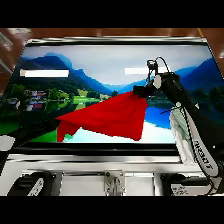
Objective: Fold the shirts.
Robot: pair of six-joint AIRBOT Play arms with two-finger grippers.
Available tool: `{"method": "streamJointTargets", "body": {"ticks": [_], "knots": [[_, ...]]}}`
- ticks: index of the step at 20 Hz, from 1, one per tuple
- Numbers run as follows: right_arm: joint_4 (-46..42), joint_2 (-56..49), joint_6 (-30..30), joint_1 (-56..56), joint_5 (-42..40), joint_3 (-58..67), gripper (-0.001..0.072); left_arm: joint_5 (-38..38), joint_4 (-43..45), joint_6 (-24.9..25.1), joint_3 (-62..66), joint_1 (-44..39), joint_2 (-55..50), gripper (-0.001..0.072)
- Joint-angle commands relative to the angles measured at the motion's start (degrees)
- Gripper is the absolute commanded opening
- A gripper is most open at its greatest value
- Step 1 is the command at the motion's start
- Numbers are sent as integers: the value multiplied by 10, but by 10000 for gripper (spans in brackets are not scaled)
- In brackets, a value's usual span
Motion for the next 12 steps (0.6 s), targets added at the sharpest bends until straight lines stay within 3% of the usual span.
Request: {"method": "streamJointTargets", "body": {"ticks": [1, 8, 12], "knots": [[21, 23, -40, -18, 26, 0, 604, 26, -21, 1, -10, 0, -12, 50], [38, 151, -158, -229, 314, -28, 641, 3, -21, 1, -6, 0, -12, 51], [143, 211, -167, -310, 305, -228, 641, -5, -21, 1, -6, 0, -12, 51]]}}
